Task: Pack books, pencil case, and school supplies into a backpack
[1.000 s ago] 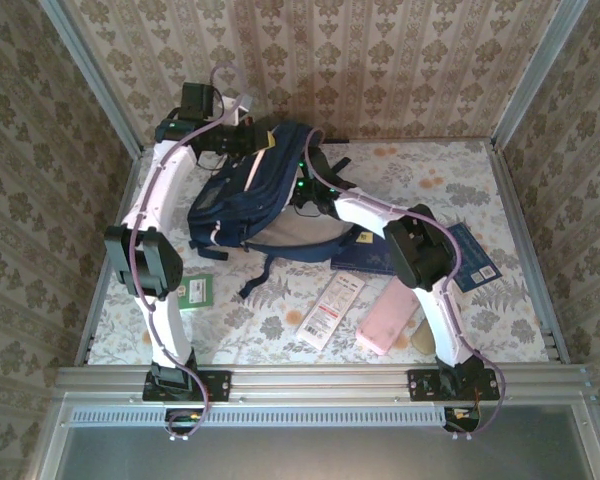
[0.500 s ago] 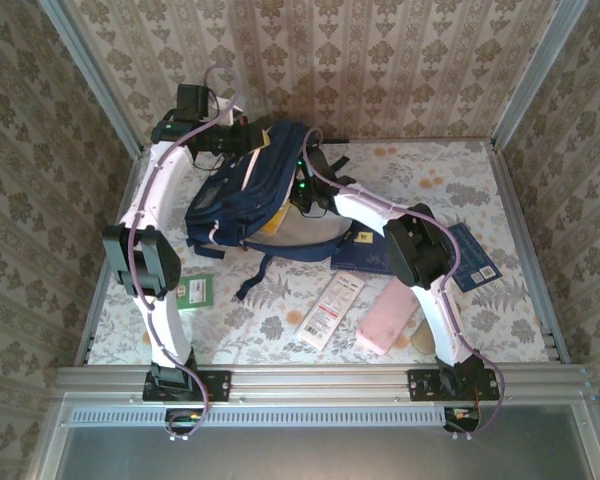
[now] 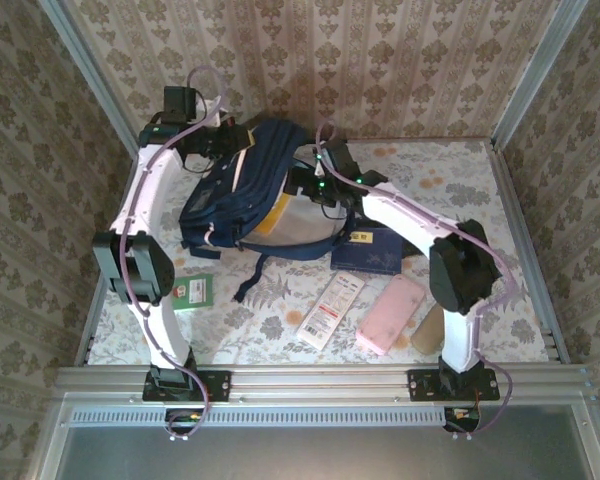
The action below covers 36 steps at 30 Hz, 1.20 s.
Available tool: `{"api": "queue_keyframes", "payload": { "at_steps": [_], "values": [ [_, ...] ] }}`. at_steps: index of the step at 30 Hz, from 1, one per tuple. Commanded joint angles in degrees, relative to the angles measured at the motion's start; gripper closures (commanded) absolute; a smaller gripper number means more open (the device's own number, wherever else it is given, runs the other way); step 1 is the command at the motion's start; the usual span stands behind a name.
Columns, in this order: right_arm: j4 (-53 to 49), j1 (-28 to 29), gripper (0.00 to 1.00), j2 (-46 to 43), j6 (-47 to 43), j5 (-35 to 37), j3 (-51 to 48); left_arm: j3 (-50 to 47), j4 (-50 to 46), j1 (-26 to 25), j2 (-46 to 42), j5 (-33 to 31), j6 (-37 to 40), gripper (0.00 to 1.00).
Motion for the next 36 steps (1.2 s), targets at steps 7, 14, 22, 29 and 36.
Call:
{"api": "queue_keyframes", "payload": {
  "at_steps": [7, 14, 22, 29, 36],
  "values": [
    [-8.3, -0.2, 0.09, -19.8, -3.1, 13.7, -16.7, -2.3, 3.4, -3.2, -0.9, -7.1, 1.1, 1.0],
    [-8.1, 0.1, 0.09, -32.3, -1.8, 19.2, -29.9, -3.3, 4.1, -8.3, 3.4, -10.6, 1.0, 1.0],
    [-9.6, 0.0, 0.09, -37.7, -4.6, 13.0, -35.8, -12.7, 7.7, -9.4, -1.9, -14.9, -3.3, 0.62],
    [-11.4, -0.4, 0.08, -38.2, -8.1, 14.9, -37.2, -25.0, 7.7, -9.0, -14.5, -15.9, -3.1, 0.52],
    [-9.2, -11.8, 0.07, -38.4, -3.8, 9.1, -42.7, -46.4, 19.7, -17.0, -25.0, -9.8, -8.8, 0.46]
  ]
}}
